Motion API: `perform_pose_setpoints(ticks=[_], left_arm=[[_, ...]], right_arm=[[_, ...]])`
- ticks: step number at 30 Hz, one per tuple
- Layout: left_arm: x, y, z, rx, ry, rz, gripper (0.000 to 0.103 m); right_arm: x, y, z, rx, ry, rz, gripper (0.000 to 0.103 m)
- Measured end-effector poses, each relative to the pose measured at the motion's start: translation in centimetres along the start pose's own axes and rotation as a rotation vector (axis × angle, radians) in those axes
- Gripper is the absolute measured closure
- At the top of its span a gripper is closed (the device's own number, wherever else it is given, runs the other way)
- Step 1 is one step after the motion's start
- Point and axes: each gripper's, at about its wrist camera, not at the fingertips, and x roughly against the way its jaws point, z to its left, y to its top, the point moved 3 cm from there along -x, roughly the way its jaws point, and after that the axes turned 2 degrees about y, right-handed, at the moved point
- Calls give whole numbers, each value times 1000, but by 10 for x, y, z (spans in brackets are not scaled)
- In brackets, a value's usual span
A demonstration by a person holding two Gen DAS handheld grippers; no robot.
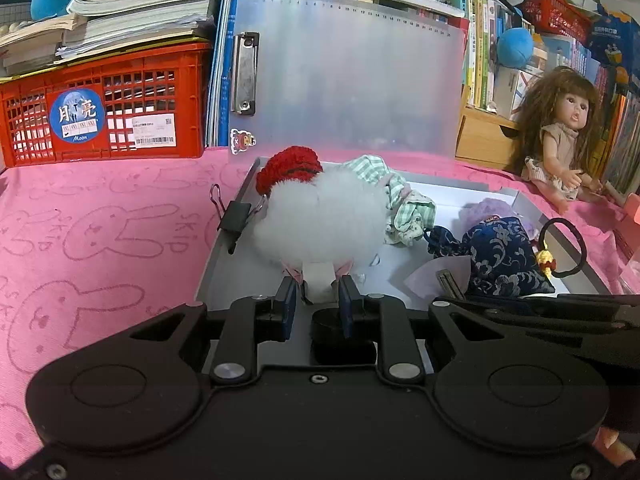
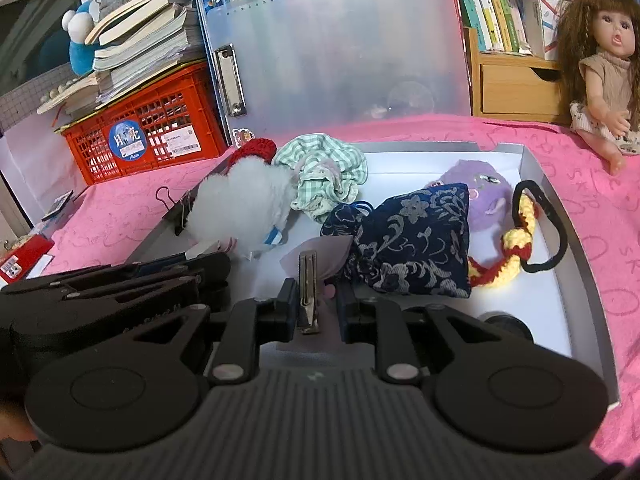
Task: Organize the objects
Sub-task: 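Carry the paper scrap into the tray with the left gripper while the right carries the clip, then open both grippers to drop the paper scrap and metal clip in the tray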
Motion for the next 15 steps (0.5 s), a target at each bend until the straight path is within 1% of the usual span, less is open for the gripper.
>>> perform_pose_setpoints(ticks=[8,12,15], left_arm=[[-1,-1,-2,-9,8,10,80],[-1,-1,-2,-14,8,13,80],[-1,-1,-2,-13,5,14,79]], right_arm=[[0,-2,4,34,-17,-11,76],[0,-2,4,32,-20,-14,64],[2,-3,4,29,-18,-12,63]])
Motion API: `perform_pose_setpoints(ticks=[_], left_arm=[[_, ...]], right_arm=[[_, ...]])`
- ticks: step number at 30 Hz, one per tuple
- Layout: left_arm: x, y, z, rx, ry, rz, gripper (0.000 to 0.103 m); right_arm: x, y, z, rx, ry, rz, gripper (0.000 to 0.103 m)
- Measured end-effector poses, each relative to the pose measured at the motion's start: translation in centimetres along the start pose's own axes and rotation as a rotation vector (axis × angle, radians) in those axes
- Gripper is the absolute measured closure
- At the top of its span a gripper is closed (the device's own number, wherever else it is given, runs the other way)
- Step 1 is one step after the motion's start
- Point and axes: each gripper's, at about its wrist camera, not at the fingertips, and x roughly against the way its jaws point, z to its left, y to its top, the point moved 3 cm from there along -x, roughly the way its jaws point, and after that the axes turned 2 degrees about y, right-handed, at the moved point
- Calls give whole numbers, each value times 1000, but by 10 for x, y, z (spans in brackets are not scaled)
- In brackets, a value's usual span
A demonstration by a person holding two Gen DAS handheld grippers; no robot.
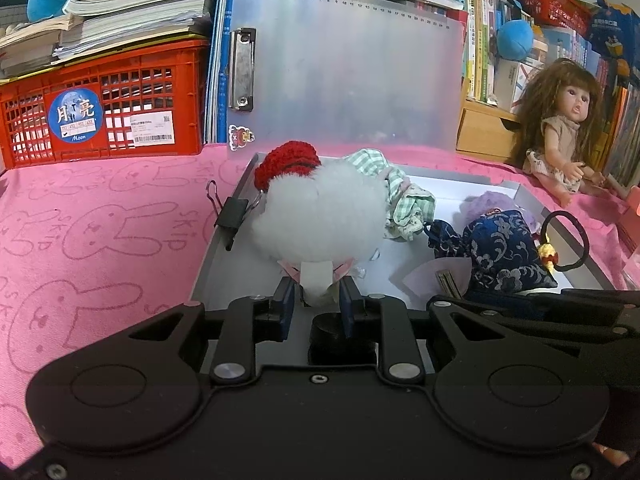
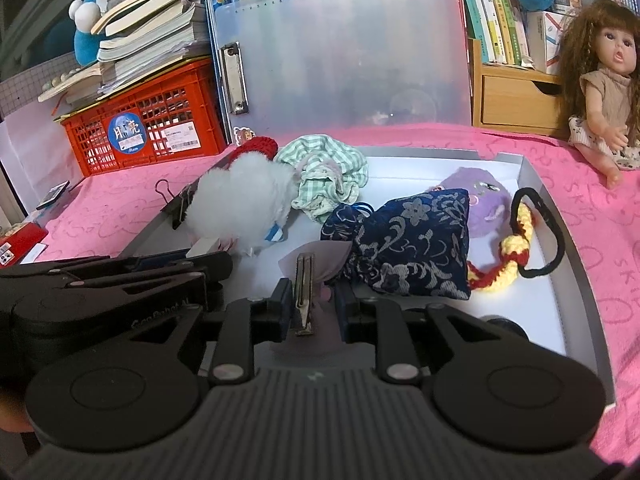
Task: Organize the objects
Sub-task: 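Open both grippers to drop the paper scrap and metal clip in the tray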
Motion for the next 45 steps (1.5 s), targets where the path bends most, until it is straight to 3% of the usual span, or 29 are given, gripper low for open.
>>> perform_pose_setpoints(ticks=[22,25,45], left_arm=[[11,-2,-5,-14,-4,-9,64],[13,-1,-3,-15,27,-16,51],[23,1,5,7,14,-26,44]], right_arm=[[14,-1,-14,-55,-12,-6,50],[15,-1,-15,-63,-11,-8,50],[29,0,-10,-60,-10,-30,42]])
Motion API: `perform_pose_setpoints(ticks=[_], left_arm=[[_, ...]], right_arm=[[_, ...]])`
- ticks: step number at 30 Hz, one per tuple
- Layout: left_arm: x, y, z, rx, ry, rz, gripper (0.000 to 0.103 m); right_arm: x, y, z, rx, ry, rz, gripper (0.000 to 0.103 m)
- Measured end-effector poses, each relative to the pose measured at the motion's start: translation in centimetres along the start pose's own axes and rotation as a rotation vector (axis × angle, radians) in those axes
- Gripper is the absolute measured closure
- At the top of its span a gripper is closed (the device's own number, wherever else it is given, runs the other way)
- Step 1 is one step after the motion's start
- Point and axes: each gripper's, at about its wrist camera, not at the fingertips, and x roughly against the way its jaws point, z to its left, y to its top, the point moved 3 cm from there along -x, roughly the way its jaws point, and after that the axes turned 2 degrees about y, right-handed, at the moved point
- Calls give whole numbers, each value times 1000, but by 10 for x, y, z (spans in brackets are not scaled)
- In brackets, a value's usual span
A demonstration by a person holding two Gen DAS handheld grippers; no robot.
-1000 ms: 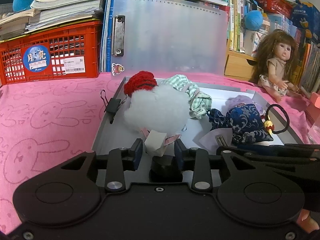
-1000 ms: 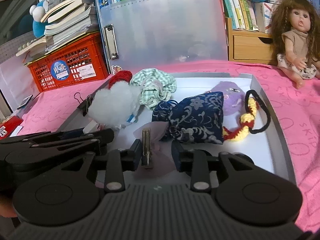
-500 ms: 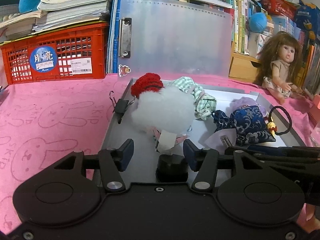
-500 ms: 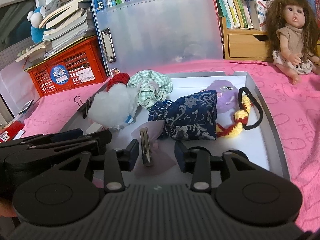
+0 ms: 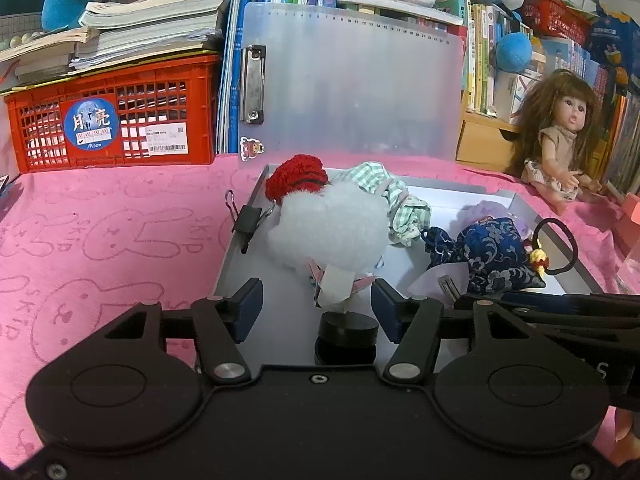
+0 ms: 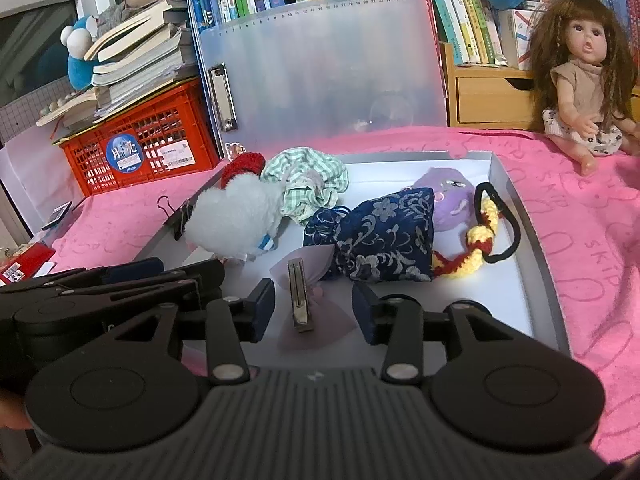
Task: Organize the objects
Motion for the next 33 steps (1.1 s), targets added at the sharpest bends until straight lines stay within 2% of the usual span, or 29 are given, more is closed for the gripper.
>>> perform_pose_setpoints(ticks=[6,13,15,21,33], left_arm=[[7,2,3,8,11,-15,30],[16,5,6,14,10,-38,24],[19,6,7,16,14,-46,19],[28,8,7,7,11,-61,15],[50,8,7,0,-4,-83,9]], right_arm=[[6,1,-1,-6,4,-15,37],[16,3,-1,2,-15,-45,29],[19,4,-2,1,-22,-53,25],[28,5,-4,-5,-45,-71,17],[45,6,-6,-19,-97,-91,12]])
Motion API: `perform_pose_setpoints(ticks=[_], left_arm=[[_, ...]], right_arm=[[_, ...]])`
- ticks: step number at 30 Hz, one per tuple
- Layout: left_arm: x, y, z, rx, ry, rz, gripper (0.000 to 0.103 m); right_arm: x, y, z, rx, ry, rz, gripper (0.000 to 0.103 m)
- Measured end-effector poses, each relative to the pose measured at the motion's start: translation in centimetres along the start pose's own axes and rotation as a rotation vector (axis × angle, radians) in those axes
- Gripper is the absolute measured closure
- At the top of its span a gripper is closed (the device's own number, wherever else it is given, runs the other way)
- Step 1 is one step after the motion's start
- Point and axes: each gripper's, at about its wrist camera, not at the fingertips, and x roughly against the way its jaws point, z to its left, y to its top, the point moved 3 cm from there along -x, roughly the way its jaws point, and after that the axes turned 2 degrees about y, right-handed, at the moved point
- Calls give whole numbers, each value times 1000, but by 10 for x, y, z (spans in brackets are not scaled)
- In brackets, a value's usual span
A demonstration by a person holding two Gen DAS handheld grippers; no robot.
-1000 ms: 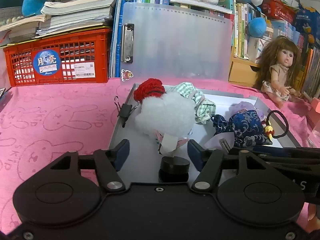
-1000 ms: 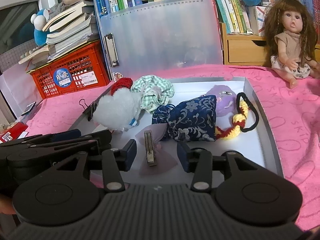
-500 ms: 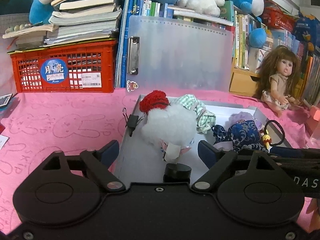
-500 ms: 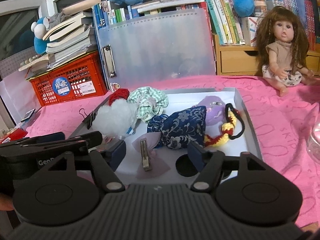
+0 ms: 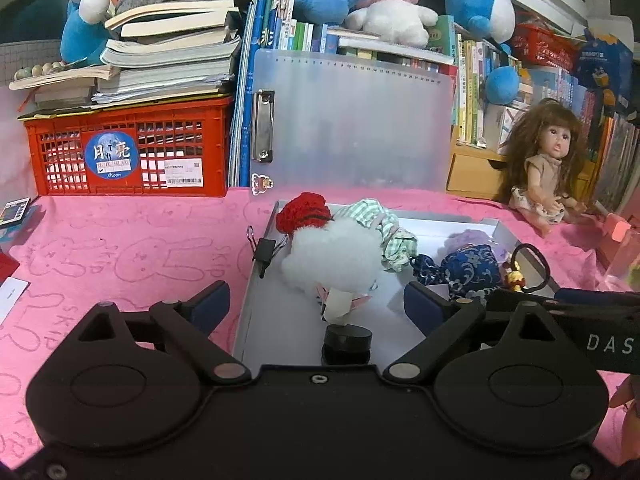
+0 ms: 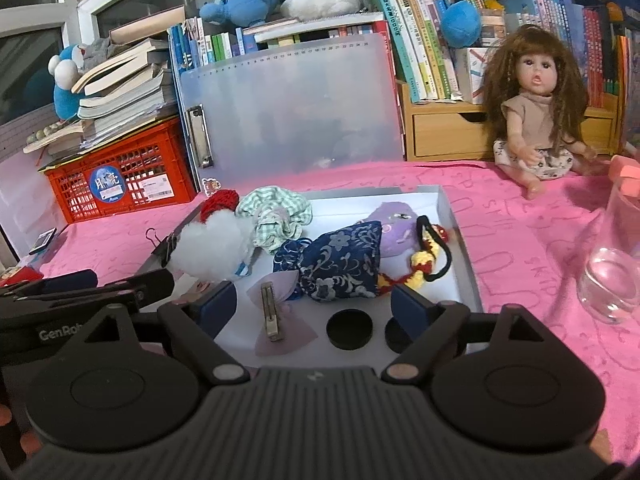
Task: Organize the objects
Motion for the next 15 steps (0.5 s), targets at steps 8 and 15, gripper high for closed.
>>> perform_pose_setpoints(ticks=[8,15], left_arm=[[14,-1,0,-6,-16,-5,8],[26,-3,1,-6,-31,-10,7]], right_arm=[[12,1,-1,3,-11,-18,10],[24,0,0,14,-17,-31,7]])
